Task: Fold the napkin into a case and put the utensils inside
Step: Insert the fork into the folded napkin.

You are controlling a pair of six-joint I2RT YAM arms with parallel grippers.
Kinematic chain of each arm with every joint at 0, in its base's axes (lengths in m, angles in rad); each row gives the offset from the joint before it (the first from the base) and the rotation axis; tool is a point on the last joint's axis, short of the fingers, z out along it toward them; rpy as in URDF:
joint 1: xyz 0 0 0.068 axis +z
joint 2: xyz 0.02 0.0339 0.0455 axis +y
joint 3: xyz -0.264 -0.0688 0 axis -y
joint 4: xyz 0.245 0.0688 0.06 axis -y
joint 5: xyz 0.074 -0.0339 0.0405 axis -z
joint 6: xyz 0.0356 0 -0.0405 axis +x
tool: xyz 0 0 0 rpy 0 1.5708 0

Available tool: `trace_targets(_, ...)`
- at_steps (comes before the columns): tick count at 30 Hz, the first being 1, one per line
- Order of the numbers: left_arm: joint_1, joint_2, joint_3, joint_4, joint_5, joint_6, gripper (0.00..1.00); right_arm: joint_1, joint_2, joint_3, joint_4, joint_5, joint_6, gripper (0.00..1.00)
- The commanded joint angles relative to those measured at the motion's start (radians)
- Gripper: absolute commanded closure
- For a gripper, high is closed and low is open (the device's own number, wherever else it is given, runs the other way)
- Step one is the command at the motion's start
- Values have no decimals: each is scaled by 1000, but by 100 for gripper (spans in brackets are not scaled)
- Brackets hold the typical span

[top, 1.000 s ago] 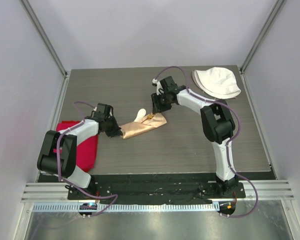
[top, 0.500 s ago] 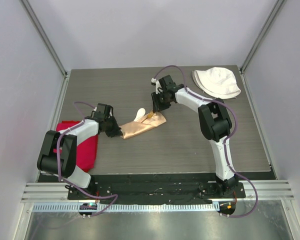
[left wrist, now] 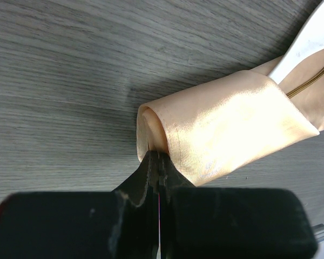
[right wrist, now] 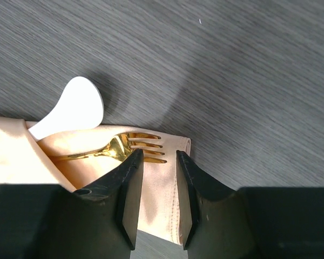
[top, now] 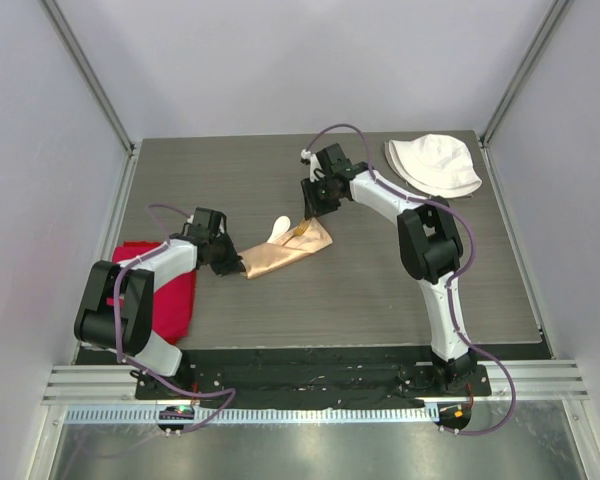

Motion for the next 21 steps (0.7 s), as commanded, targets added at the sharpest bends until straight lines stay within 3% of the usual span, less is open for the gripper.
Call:
trace_targets(1, -5, -14, -8, 14, 4, 8, 100, 9, 3, 64, -9, 3, -16, 64)
trace_targets(11, -7, -7, -10, 19, 6, 8, 100, 14, 58, 106, -21, -17, -13, 69)
trace_targets(15, -8, -4, -10, 22, 7, 5, 100, 15, 46, 99, -21, -14, -4, 79)
trace_targets(21, -8, -6, -13, 23, 4, 2, 100, 27, -23, 83, -52, 17, 28, 84)
